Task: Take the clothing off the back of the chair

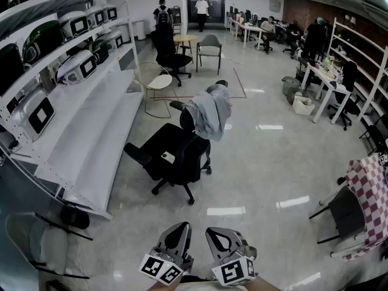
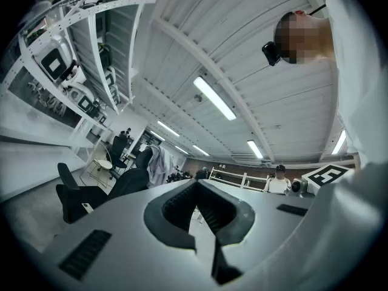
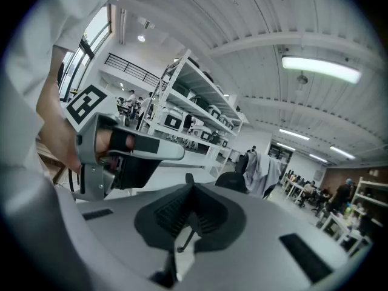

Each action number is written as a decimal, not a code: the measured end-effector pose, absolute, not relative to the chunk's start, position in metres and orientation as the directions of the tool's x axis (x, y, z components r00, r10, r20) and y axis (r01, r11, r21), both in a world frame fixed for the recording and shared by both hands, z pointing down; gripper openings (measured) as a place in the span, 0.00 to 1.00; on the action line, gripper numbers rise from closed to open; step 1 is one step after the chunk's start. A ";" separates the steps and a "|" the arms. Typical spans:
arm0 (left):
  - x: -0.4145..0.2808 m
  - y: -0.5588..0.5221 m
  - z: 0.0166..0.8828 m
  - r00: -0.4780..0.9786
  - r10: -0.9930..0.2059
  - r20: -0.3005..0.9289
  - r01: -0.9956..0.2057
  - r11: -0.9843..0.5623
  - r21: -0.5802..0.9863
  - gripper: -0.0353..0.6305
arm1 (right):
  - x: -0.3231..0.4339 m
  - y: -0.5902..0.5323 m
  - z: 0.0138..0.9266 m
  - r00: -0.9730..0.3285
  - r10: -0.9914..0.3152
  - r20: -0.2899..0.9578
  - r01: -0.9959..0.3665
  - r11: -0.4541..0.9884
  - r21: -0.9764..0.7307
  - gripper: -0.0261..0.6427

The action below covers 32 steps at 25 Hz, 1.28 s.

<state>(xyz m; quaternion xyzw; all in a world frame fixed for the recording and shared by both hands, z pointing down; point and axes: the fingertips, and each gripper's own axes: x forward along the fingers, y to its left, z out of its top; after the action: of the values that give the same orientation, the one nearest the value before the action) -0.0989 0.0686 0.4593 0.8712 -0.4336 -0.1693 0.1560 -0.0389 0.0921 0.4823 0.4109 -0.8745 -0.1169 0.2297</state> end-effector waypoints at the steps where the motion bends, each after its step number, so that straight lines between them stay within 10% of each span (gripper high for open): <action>1: -0.099 0.069 0.459 0.566 -0.809 -0.160 -0.703 -0.575 0.419 0.07 | -0.039 0.092 0.481 -0.559 -0.773 0.301 -0.666 0.634 0.392 0.06; 32: -0.050 0.058 0.449 0.487 -0.855 -0.178 -0.750 -0.514 0.416 0.06 | 0.017 0.087 0.472 -0.610 -0.746 0.269 -0.631 0.662 0.404 0.06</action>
<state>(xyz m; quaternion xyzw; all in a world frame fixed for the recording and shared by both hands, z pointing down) -0.0503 0.0576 0.4490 0.8505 -0.4717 -0.1838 0.1426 0.0173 0.0868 0.4716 0.3882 -0.8868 -0.1354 0.2109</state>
